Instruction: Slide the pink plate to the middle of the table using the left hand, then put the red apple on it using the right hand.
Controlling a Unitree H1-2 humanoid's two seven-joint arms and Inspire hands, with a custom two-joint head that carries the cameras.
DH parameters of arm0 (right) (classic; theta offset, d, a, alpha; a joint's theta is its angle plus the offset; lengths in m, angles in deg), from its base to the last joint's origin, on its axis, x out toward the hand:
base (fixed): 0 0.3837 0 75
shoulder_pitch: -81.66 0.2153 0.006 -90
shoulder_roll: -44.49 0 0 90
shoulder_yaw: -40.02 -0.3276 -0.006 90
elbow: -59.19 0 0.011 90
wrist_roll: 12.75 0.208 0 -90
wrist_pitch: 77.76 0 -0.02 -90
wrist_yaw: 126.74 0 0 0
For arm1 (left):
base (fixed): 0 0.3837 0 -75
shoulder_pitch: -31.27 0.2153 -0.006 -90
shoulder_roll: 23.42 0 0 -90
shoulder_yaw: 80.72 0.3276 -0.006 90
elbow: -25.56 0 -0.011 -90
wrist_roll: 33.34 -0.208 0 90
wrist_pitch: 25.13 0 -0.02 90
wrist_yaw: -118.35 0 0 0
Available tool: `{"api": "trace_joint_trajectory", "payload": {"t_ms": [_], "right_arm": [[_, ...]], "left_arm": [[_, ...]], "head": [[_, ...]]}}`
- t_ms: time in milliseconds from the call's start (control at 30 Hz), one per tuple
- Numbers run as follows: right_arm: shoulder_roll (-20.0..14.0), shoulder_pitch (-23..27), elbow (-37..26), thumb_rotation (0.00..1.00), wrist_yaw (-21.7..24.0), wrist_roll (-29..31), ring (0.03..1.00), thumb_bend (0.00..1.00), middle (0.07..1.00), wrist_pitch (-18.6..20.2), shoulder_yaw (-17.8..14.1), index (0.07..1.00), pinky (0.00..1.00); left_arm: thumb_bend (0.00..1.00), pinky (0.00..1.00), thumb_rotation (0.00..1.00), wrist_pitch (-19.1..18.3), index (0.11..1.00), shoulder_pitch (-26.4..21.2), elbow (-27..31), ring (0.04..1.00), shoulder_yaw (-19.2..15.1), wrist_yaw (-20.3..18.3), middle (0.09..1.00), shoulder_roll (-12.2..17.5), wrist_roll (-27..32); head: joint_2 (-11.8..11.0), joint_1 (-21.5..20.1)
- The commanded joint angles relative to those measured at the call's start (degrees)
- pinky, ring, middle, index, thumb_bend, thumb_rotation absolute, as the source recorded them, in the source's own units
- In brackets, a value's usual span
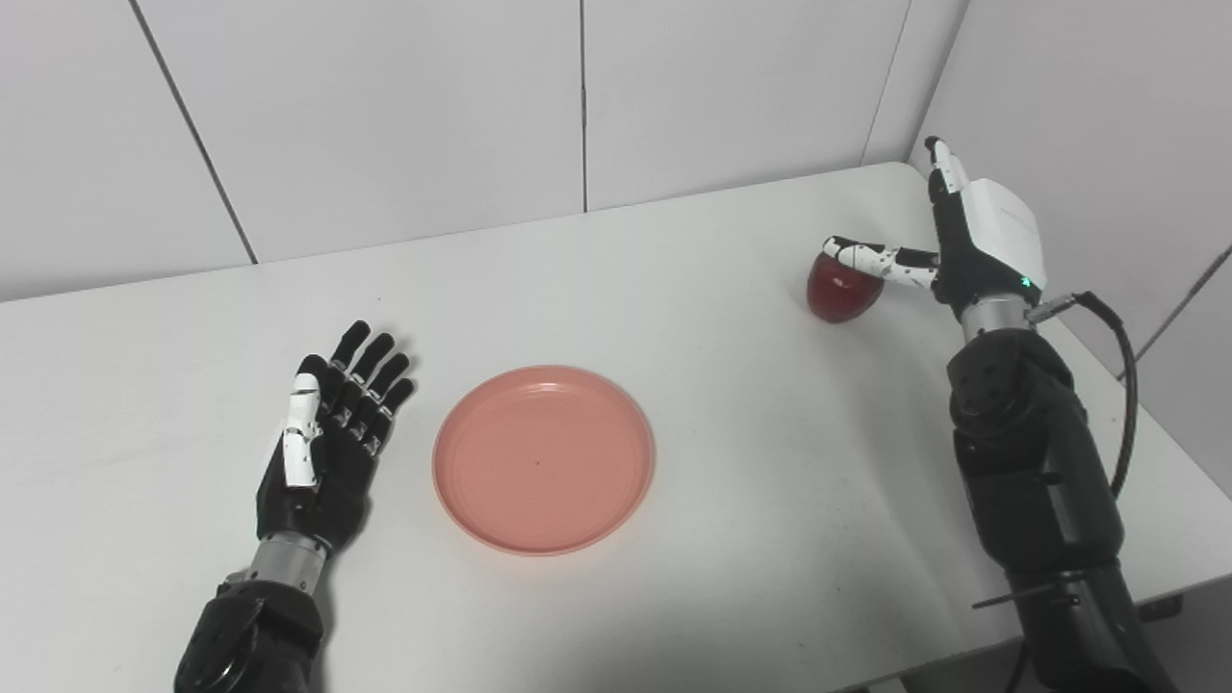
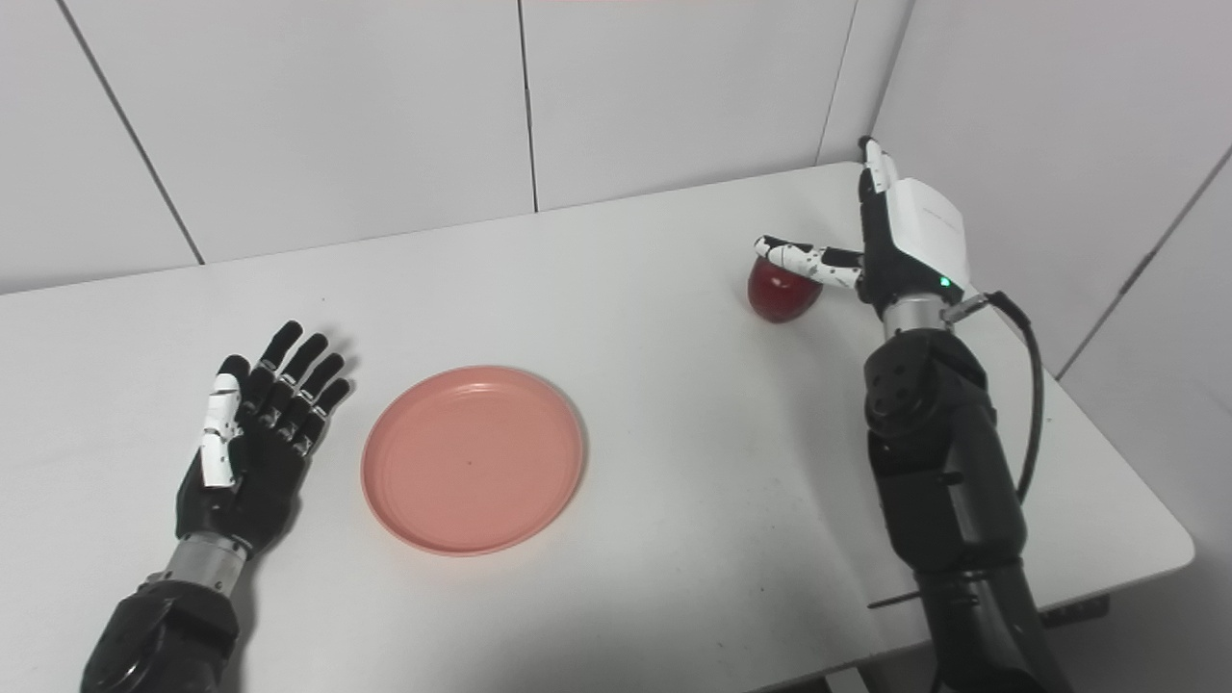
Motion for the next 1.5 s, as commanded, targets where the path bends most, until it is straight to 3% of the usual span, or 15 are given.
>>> {"api": "trace_joint_trajectory", "payload": {"t_ms": [0,133,333,533,667,967,1467], "right_arm": [[-2.1,2.8,0.4,0.60,-2.3,1.2,0.880,1.00,0.962,-0.4,-0.5,0.997,0.73],[-2.6,2.8,2.0,0.58,-3.6,2.8,0.878,1.00,0.967,-0.7,0.2,0.995,0.72],[-2.8,3.1,2.7,0.57,-2.4,3.5,0.912,1.00,0.984,0.0,1.3,0.996,0.77],[-3.2,3.3,2.4,0.55,-1.9,4.1,0.887,1.00,0.963,0.0,2.9,0.977,0.75],[-3.3,3.4,2.0,0.57,-0.6,5.5,0.922,1.00,0.969,0.0,3.2,0.976,0.81],[-3.1,3.2,1.0,0.59,0.0,4.6,0.904,1.00,0.957,0.0,4.7,0.977,0.78],[-2.2,3.8,2.8,0.55,1.6,4.5,0.927,1.00,0.978,0.0,4.3,0.991,0.81]], "left_arm": [[0.39,0.94,1.00,-1.9,0.921,1.0,-1.1,0.932,-0.2,0.4,0.941,0.8,-0.1],[0.39,0.94,1.00,-2.0,0.919,1.0,-0.9,0.930,-0.1,0.5,0.937,0.8,-0.3],[0.39,0.95,1.00,-1.9,0.921,1.0,-1.1,0.932,-0.1,0.3,0.937,1.0,-0.2],[0.39,0.95,1.00,-2.2,0.925,1.0,-0.8,0.934,-0.2,0.4,0.944,1.0,0.0],[0.39,0.94,1.00,-2.4,0.924,1.0,-0.6,0.932,-0.1,0.7,0.943,1.0,-0.1],[0.39,0.94,1.00,-2.2,0.922,0.9,-0.7,0.932,0.0,0.7,0.941,1.2,-0.4],[0.39,0.94,1.00,-2.9,0.923,1.3,0.3,0.931,-0.1,0.9,0.942,1.0,-0.1]], "head": [[0.1,0.2],[0.1,0.3],[0.2,0.3],[0.4,0.5],[0.4,0.5],[0.5,0.5],[0.9,0.8]]}}
